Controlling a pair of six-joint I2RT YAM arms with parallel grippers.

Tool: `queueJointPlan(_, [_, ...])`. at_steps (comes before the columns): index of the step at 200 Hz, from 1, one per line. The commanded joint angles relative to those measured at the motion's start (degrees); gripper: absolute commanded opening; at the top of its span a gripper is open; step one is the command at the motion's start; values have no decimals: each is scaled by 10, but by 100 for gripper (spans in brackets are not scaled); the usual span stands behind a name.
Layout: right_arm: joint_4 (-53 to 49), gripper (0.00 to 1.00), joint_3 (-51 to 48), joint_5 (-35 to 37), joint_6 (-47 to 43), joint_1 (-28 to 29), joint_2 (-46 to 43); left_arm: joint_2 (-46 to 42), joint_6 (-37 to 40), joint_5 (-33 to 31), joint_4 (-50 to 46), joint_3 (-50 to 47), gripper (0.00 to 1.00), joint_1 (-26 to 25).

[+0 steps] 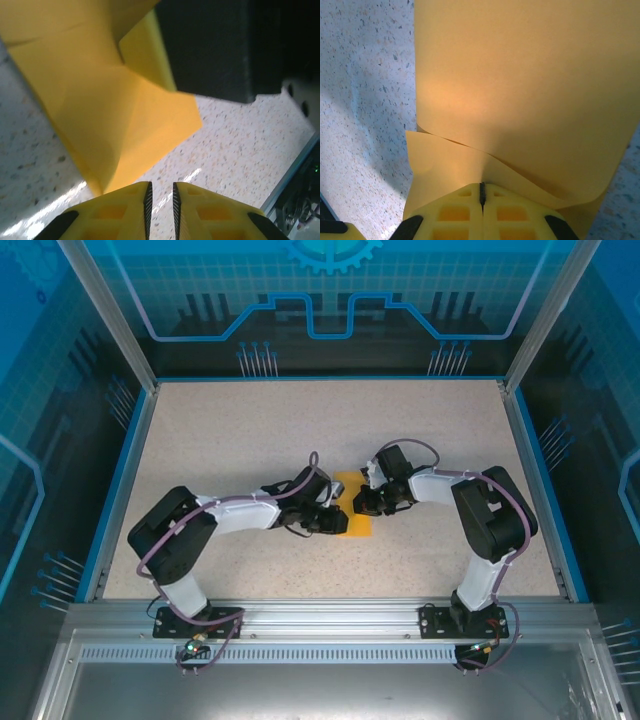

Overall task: Fold a paper plane with a square sheet of paper (fold left side to right side)
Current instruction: Fold the triangle a second time at the center of the table.

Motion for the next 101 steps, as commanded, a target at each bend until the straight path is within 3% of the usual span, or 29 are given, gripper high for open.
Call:
queueJointPlan(1, [-34,2,3,17,-10,6,11,37,12,0,-22,22,22,3])
queueJointPlan(57, [-29,2,2,14,-14,7,-9,58,11,-49,-51,17,21,3])
queueJointPlan(101, [6,3,-11,-6,-17,7,-64,67,-13,-19,-17,-6,15,4])
